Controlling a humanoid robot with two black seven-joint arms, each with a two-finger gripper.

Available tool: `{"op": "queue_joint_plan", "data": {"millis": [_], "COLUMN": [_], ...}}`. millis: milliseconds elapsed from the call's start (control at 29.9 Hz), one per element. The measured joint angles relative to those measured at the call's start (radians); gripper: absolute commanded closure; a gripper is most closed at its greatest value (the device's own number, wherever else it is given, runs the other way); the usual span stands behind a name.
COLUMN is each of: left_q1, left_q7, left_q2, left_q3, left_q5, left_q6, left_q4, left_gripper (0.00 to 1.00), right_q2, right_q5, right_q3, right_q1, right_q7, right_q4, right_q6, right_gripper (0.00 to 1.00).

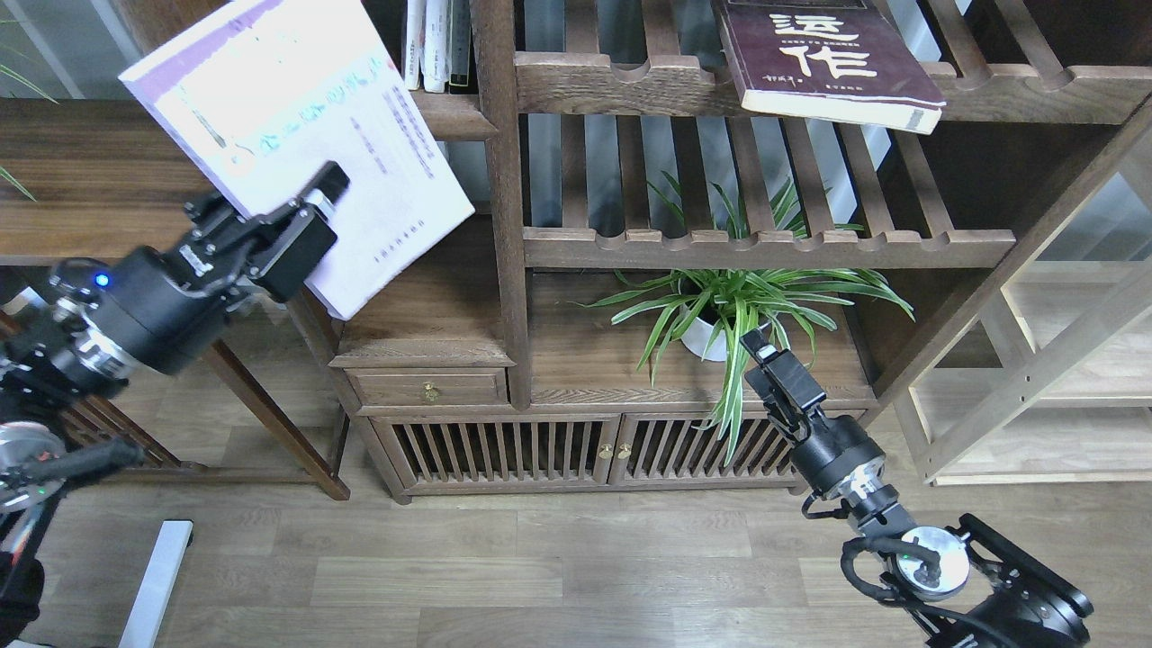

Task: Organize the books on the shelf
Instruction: 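Carry the white book up with the left gripper to the upper shelf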

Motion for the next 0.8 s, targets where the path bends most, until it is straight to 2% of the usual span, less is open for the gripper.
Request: {"op": "queue_joint_plan", "data": {"millis": [201,334,501,802], "left_q1": [-0.002,-0.006,-0.056,-0.174], "left_q7": [0.000,-0.016,-0.033,-0.034], "left_q2": [-0.031,-0.036,-0.052,-0.063], "left_q3": [-0.102,-0.132,-0.149,-0.102], "left_q5": [0.084,0.119,0.181,0.300], "left_q6": [0.000,0.016,0.161,0.434], "left_q4": [-0.027,-0.048,-0.052,-0.045], "left_gripper": [1.00,1.00,1.00,1.00], "right_q2": [-0.002,-0.002,-0.002,-0.002], "right_q5": [0.000,-0.001,-0.001,0.000], "right_q3": [0.001,-0.006,-0.011,-0.008], "right_q1": [0.000,0.000,0.000,-0.001], "right_q7": [-0.001,-0.002,-0.003,-0.003], "right_q4": [-0.001,-0.001,0.000,-0.001], "right_q6": [0.000,0.000,0.000,0.000], "right_gripper": [0.01,0.01,0.01,0.01]}}
